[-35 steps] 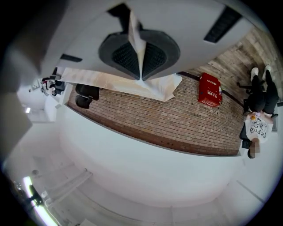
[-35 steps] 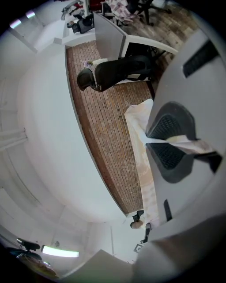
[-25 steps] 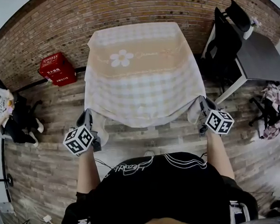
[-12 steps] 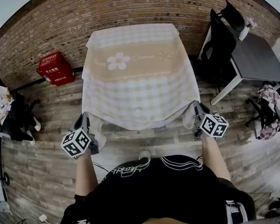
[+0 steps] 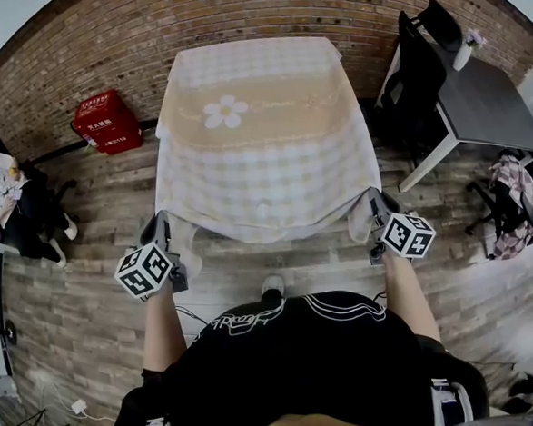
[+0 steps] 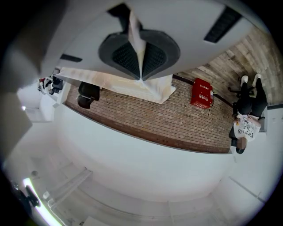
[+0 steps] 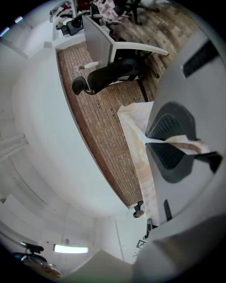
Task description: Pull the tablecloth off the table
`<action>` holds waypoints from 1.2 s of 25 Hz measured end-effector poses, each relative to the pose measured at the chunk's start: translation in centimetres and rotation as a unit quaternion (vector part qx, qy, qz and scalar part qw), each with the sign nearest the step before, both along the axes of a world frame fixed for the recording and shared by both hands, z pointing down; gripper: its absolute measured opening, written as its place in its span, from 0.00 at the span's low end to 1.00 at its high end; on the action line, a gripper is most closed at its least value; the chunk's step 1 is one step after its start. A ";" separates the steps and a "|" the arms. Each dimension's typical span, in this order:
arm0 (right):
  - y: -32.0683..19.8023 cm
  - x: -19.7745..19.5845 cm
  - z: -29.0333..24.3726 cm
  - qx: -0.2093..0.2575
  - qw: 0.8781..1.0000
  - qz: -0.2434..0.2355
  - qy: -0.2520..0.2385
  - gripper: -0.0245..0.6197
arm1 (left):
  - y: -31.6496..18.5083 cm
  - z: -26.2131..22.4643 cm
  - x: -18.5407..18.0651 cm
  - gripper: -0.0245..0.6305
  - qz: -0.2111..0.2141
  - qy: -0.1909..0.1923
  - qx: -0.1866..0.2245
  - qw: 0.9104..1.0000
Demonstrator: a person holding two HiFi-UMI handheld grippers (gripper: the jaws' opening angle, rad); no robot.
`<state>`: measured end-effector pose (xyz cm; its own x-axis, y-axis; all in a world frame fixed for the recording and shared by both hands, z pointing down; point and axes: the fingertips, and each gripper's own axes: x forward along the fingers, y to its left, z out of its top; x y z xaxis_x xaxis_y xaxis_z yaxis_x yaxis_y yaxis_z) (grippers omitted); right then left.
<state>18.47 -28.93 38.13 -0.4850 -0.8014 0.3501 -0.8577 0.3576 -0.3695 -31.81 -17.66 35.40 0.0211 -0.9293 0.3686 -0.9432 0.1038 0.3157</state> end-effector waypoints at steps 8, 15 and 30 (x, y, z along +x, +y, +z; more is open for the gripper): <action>2.0 -0.2 -1.3 -0.004 1.000 -0.006 0.002 0.04 | 2.2 -1.1 0.1 0.05 0.000 0.000 -0.003 1.000; 3.8 0.6 -1.7 0.003 1.000 -0.015 0.003 0.04 | 4.5 -1.2 1.1 0.05 -0.005 0.000 0.003 1.000; 7.2 1.6 -3.0 0.000 1.000 -0.030 0.008 0.04 | 8.3 -2.5 2.1 0.05 -0.022 0.006 0.011 1.000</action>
